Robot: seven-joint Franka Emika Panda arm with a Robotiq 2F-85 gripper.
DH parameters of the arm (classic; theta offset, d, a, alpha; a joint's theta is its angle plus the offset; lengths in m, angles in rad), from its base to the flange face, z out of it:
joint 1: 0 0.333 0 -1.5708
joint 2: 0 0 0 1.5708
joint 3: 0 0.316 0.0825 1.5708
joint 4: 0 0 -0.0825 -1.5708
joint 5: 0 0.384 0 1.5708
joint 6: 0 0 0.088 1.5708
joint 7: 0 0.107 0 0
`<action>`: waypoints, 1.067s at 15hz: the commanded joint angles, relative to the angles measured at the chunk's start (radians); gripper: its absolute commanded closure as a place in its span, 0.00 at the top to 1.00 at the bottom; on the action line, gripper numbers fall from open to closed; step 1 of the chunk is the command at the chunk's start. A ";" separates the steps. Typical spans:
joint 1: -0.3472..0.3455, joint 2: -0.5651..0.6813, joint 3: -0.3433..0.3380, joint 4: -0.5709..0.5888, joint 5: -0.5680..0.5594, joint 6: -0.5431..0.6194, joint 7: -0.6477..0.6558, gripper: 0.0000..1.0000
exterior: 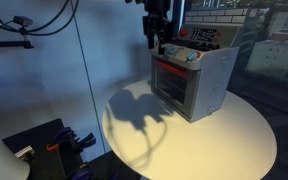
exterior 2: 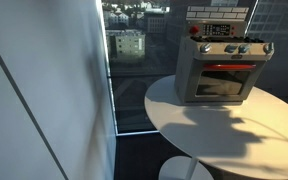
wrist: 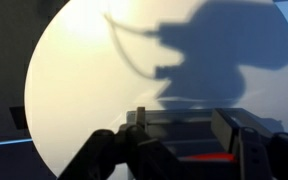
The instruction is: Turn the knob on the right towards the left
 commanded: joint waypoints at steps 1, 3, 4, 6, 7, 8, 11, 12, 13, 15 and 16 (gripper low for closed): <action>0.003 -0.022 -0.011 0.020 -0.031 -0.121 -0.004 1.00; 0.004 -0.030 -0.011 0.021 -0.045 -0.183 -0.004 1.00; 0.004 -0.036 -0.011 0.019 -0.054 -0.208 -0.003 1.00; 0.005 -0.050 -0.009 0.012 -0.071 -0.255 -0.003 1.00; 0.005 -0.059 -0.009 0.005 -0.082 -0.275 -0.005 1.00; 0.005 -0.068 -0.008 -0.003 -0.091 -0.285 -0.005 1.00; 0.005 -0.103 -0.008 -0.035 -0.119 -0.300 -0.008 1.00; 0.005 -0.116 -0.008 -0.049 -0.126 -0.297 -0.009 1.00; 0.005 -0.128 -0.008 -0.061 -0.131 -0.294 -0.010 1.00; 0.005 -0.147 -0.009 -0.081 -0.136 -0.291 -0.011 1.00; 0.005 -0.155 -0.010 -0.090 -0.137 -0.290 -0.010 1.00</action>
